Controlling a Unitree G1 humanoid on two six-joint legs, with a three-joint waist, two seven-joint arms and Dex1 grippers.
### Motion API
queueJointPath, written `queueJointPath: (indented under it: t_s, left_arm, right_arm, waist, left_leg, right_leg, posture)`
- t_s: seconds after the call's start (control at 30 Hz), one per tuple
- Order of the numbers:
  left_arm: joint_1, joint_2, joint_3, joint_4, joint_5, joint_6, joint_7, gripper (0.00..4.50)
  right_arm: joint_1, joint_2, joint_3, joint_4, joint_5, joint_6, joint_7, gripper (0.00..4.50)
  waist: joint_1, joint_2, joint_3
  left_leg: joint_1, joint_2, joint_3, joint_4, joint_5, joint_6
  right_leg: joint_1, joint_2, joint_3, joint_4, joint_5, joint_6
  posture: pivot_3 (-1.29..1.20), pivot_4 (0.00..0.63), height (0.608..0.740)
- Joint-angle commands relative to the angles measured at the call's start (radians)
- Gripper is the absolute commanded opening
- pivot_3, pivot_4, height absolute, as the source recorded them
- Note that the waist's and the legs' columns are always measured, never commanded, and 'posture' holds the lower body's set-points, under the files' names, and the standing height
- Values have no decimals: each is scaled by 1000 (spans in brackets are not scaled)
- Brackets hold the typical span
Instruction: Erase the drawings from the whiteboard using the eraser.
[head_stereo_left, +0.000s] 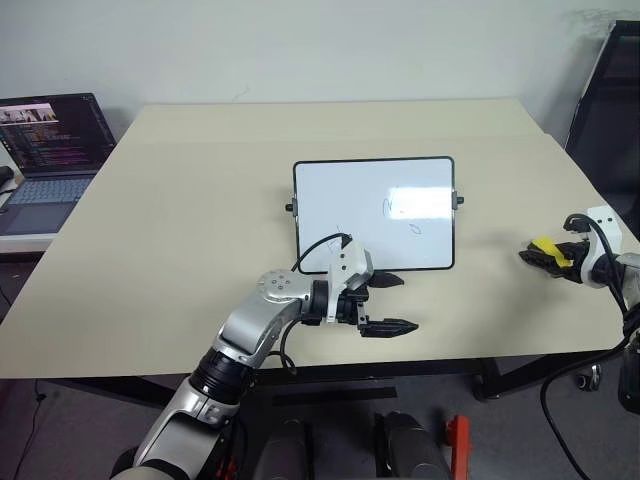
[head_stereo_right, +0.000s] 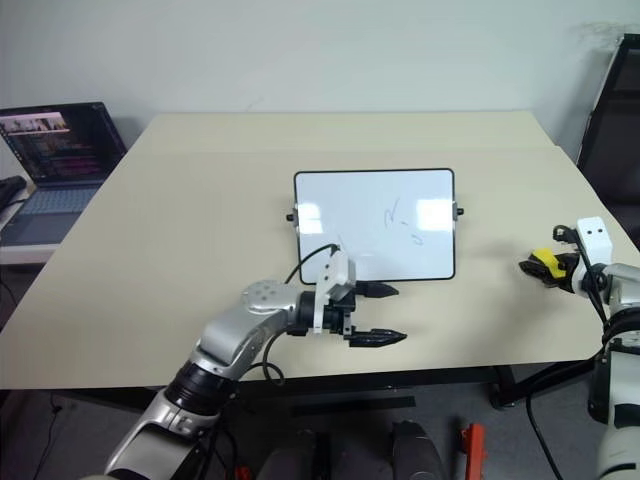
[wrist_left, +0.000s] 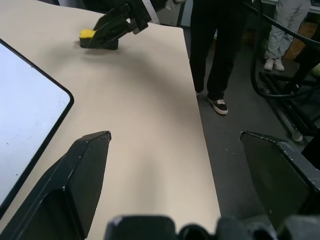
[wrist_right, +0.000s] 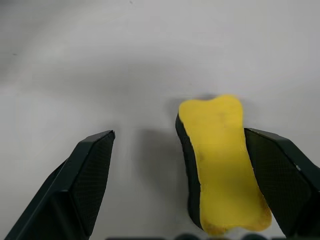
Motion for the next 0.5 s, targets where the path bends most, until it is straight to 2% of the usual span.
queueJointPath:
  t_s: [0.03, 0.1, 0.2, 0.37, 0.5]
  left_arm:
    - [-7, -8, -1, -35, -4, -8, 2, 4500]
    - [-8, -9, -2, -34, -3, -9, 3, 4500]
    - [-10, -11, -3, -31, -2, -11, 3, 4500]
    - [-15, -16, -5, -21, 1, -16, 0, 4500]
    - [-17, -20, -6, -16, 4, -19, 0, 4500]
  right_arm:
    - [25, -17, 4, -92, 19, 44, 47, 4269]
    - [44, -19, -3, -136, 32, 69, 63, 3823]
    - [64, -23, -11, -167, 35, 76, 54, 2860]
    - [15, -57, -8, -89, 2, 52, -37, 2860]
    - [-11, -66, 14, -64, -12, 40, -17, 2860]
  waist:
    - [1, 0, 0]
    - [0, 0, 0]
    - [1, 0, 0]
    - [1, 0, 0]
    - [-1, 0, 0]
  left_leg:
    - [0, 0, 0, 0, 0, 0]
    - [0, 0, 0, 0, 0, 0]
    - [0, 0, 0, 0, 0, 0]
    - [0, 0, 0, 0, 0, 0]
    - [0, 0, 0, 0, 0, 0]
  right_leg:
    - [0, 0, 0, 0, 0, 0]
    - [0, 0, 0, 0, 0, 0]
    - [0, 0, 0, 0, 0, 0]
    - [0, 0, 0, 0, 0, 0]
    - [0, 0, 0, 0, 0, 0]
  posture:
    - [0, 150, 740]
    - [0, 150, 740]
    - [0, 150, 740]
    - [0, 150, 740]
    - [0, 150, 740]
